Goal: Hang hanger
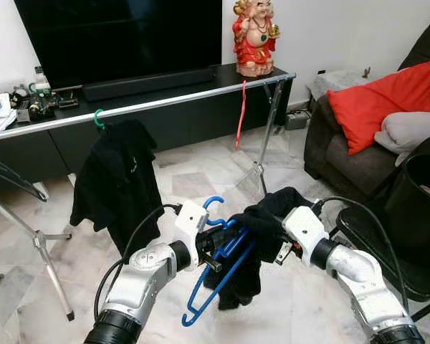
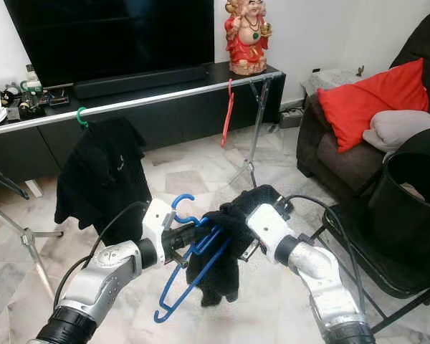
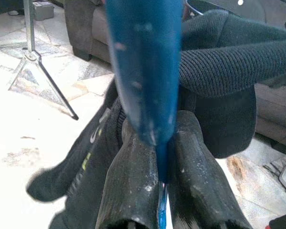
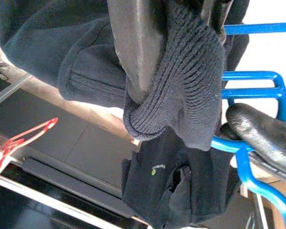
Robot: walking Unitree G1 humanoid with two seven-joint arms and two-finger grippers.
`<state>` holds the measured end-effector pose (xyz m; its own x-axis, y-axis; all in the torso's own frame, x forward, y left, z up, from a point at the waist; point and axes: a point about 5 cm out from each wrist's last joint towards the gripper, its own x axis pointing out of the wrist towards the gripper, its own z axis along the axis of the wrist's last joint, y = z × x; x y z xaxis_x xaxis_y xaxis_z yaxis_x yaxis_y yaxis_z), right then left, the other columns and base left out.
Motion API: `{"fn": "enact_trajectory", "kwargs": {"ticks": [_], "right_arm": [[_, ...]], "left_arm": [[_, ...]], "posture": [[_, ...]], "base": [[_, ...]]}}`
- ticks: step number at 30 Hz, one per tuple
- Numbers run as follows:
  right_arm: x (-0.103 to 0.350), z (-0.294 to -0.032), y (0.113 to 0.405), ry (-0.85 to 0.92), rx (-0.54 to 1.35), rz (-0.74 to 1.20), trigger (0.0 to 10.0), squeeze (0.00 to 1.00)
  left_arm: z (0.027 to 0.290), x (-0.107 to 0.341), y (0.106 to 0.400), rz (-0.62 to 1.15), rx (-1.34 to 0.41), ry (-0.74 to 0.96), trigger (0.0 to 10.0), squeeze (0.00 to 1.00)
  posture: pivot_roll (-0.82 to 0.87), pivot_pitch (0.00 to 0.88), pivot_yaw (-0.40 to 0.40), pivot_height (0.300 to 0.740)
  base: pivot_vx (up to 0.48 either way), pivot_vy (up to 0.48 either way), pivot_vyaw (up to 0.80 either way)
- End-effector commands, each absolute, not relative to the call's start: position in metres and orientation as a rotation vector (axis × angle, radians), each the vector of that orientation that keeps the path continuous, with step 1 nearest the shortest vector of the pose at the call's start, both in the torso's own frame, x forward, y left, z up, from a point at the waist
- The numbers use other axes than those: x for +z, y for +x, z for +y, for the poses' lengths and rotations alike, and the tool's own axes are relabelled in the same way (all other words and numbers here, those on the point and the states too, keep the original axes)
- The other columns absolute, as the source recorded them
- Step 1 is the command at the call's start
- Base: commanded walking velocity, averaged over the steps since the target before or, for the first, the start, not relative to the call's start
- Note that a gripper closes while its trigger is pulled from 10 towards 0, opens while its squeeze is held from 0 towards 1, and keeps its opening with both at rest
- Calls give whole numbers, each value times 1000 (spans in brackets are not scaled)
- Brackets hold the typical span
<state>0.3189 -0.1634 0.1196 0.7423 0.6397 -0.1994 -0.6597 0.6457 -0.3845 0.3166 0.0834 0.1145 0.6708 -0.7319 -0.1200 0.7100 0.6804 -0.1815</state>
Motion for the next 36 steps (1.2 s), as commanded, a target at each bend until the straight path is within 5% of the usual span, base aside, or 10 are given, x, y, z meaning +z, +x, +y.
{"fn": "enact_trajectory", "kwargs": {"ticks": [1, 2, 3, 4, 21, 23, 25, 26, 28, 36], "right_arm": [[126, -158, 318, -451, 760, 7, 10000, 114], [126, -158, 318, -448, 763, 6, 10000, 282], [127, -156, 317, -441, 779, 3, 10000, 725], [129, -152, 314, -428, 811, -13, 10000, 1000], [149, -150, 317, -411, 799, -94, 10000, 1000], [149, -150, 317, -420, 790, -99, 10000, 937], [149, -150, 317, -420, 790, -98, 10000, 749], [149, -149, 316, -419, 796, -95, 10000, 600], [148, -150, 315, -434, 800, -87, 10000, 0], [156, -180, 317, -510, 770, -43, 10000, 0]], "left_arm": [[82, 127, 321, 144, -815, -116, 10000, 0], [82, 127, 321, 144, -814, -116, 10000, 0], [82, 127, 321, 145, -813, -115, 10000, 0], [83, 126, 321, 146, -802, -116, 10000, 0], [80, 116, 313, 201, -846, -70, 10000, 0], [80, 115, 313, 202, -845, -72, 10000, 0], [80, 116, 313, 201, -844, -73, 10000, 0], [80, 116, 313, 199, -842, -75, 10000, 0], [80, 117, 313, 197, -846, -82, 10000, 0], [84, 108, 303, 200, -967, 106, 10000, 0]], "posture": [[63, 0, 25, 740], [62, 0, 25, 740], [62, 0, 25, 740], [64, 1, 24, 740], [64, 13, 19, 740], [64, 14, 20, 740], [64, 14, 20, 740], [65, 15, 19, 740], [64, 15, 20, 740], [58, 20, 21, 740]], "base": [[0, 0, 0], [0, 0, 0], [0, 0, 0], [0, 0, 0], [0, 0, 0], [0, 0, 0], [0, 0, 0], [0, 0, 0], [0, 0, 0], [0, 0, 0]]}}
